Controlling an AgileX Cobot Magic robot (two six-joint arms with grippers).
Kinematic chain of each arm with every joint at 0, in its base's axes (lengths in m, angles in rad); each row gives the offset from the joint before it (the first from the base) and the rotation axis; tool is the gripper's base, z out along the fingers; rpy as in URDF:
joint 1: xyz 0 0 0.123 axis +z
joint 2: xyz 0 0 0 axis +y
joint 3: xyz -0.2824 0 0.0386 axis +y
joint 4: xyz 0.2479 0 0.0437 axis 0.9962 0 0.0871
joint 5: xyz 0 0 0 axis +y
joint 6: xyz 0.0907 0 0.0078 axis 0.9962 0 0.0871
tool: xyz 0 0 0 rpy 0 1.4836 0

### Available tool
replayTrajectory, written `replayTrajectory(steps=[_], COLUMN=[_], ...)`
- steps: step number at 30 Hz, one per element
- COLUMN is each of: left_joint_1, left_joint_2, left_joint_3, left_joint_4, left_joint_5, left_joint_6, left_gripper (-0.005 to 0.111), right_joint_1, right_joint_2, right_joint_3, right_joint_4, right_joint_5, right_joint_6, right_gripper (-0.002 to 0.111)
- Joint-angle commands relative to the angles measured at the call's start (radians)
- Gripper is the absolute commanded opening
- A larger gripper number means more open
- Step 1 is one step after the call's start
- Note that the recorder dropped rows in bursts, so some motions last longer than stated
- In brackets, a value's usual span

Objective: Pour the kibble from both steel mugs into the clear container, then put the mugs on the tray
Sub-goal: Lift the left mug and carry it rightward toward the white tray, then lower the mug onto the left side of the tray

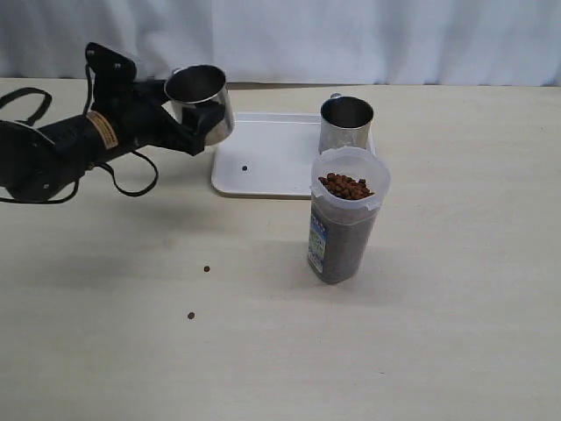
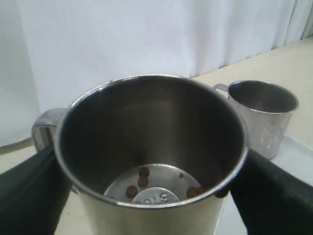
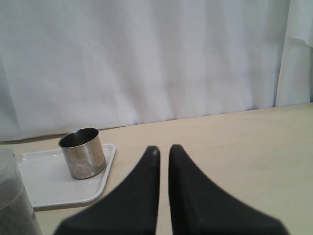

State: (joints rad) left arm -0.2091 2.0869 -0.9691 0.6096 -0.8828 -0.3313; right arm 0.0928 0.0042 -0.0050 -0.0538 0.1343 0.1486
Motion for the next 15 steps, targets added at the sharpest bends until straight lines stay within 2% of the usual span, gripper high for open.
replayTrajectory(steps=[1,6,10,15], left_joint_1=[-0.029,-0.074,-0.114,-0.124], left_joint_2=[0.104,0.183,0.237,0.289], left_joint_3=[-0.093,-0.212,-0.315,-0.395], left_joint_4=[0.007,0.007,0.007,0.0], left_joint_5=[-0.013,0.023,0.135,0.167], left_joint_6=[-0.019,-0.04,-0.04,-0.04], left_gripper=[0.0,0.0,0.0,0.0], right_joint_1=[0.003,0.003,0.003,0.003], right_joint_2=[-0.004,-0.004,-0.004,-0.004], right_joint_3=[0.005,0.005,0.005,0.005], right_joint_4=[-0.003,-0.003,-0.003,-0.003], right_joint_5=[-0.002,-0.002,-0.002,-0.002], right_joint_6=[-0.008,-0.008,-0.008,-0.008], right_gripper=[0.005,0.005,0.005,0.005])
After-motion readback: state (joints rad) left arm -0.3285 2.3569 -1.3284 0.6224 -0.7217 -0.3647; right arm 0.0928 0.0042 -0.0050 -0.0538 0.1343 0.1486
